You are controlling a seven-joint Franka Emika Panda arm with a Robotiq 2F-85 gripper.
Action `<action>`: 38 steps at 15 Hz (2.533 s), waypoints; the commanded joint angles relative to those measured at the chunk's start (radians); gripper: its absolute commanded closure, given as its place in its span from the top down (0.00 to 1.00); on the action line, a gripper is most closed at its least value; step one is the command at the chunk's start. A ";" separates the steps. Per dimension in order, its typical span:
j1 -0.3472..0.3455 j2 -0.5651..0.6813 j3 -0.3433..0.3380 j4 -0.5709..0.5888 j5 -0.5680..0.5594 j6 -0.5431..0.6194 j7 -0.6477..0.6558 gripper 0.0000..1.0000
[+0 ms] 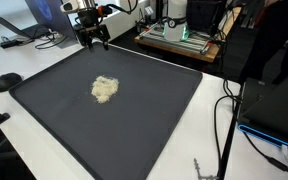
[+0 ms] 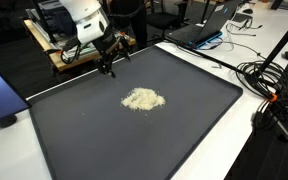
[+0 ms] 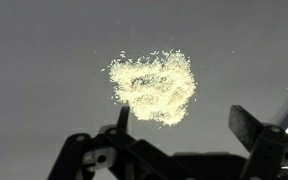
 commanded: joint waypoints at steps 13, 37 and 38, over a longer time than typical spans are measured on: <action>0.152 -0.180 -0.021 -0.219 -0.489 0.248 0.326 1.00; 0.282 -0.273 0.080 -0.322 -1.182 0.222 0.852 1.00; 0.291 -0.267 0.094 -0.312 -1.220 0.208 0.895 1.00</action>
